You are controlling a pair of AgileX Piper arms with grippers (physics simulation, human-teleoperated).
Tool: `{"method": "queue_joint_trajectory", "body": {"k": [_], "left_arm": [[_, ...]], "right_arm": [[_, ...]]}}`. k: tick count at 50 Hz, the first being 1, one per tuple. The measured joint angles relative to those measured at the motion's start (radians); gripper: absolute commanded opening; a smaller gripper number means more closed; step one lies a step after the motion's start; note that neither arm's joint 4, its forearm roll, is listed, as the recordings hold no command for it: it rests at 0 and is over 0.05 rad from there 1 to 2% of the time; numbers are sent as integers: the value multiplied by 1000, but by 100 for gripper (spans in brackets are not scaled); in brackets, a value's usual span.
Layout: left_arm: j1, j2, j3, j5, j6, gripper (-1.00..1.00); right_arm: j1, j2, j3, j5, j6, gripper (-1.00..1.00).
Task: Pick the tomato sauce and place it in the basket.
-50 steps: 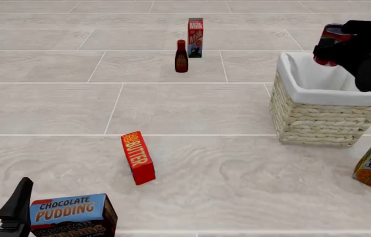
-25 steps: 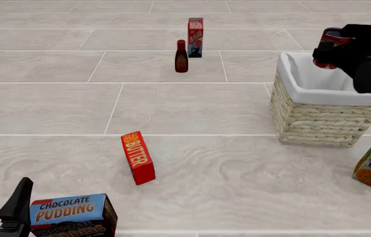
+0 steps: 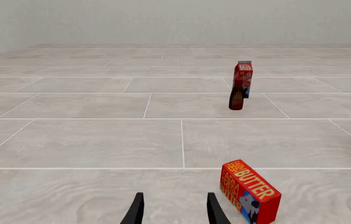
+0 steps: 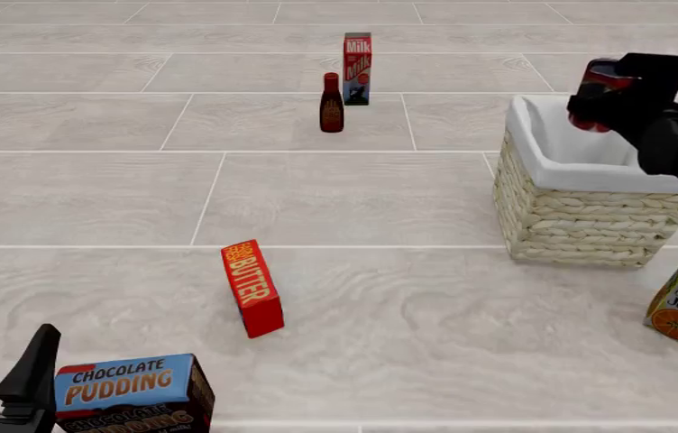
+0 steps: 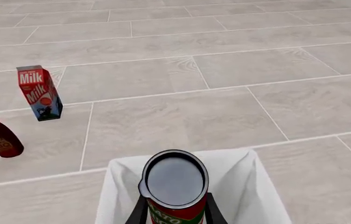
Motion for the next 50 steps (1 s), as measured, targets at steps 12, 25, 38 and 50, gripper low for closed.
{"method": "queue_joint_trajectory", "body": {"k": [12, 25, 38, 50], "left_arm": [[0, 0, 0, 0, 0, 100], [0, 0, 0, 0, 0, 100], [0, 0, 0, 0, 0, 100], [0, 0, 0, 0, 0, 100]], "right_arm": [[-1, 13, -6, -3, 4, -100], [-2, 23, -15, 0, 4, -100], [-6, 31, -15, -4, 8, -100], [-7, 48, -18, -11, 11, -100]]}}
